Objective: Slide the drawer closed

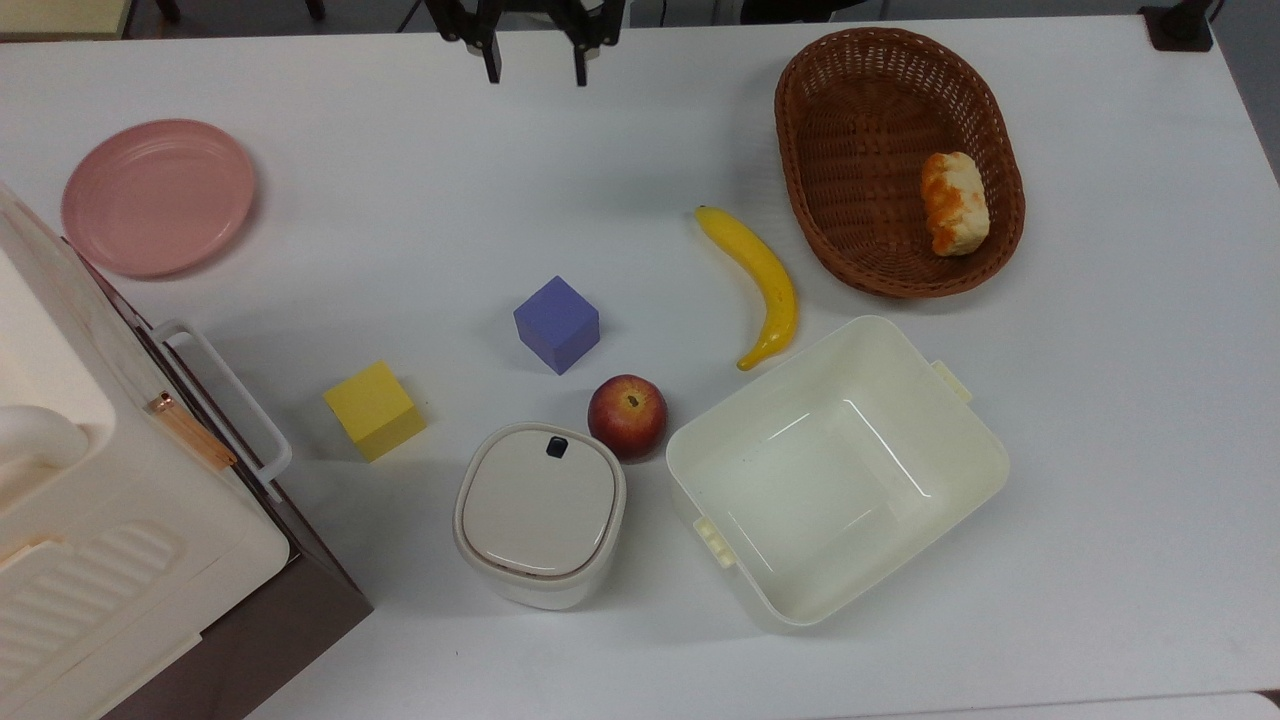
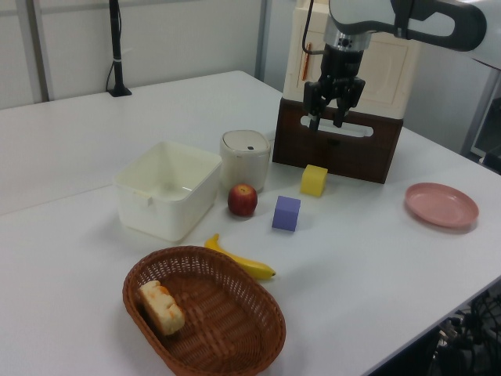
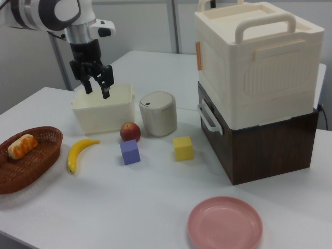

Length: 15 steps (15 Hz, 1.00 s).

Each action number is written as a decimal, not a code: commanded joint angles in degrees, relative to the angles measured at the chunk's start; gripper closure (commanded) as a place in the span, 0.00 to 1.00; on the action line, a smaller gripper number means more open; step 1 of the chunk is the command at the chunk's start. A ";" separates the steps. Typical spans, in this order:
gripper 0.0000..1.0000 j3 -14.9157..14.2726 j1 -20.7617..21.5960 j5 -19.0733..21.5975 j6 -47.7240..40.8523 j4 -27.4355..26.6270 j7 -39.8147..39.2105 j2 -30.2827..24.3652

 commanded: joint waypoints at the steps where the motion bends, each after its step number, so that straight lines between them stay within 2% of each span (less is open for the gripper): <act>1: 0.00 -1.60 2.59 -0.99 -0.51 -2.24 -0.02 -2.31; 8: 0.00 -3.88 2.50 -1.51 0.10 -2.06 -1.07 -2.31; 15: 0.00 -4.24 2.59 -1.34 -0.51 -3.03 -1.86 -3.45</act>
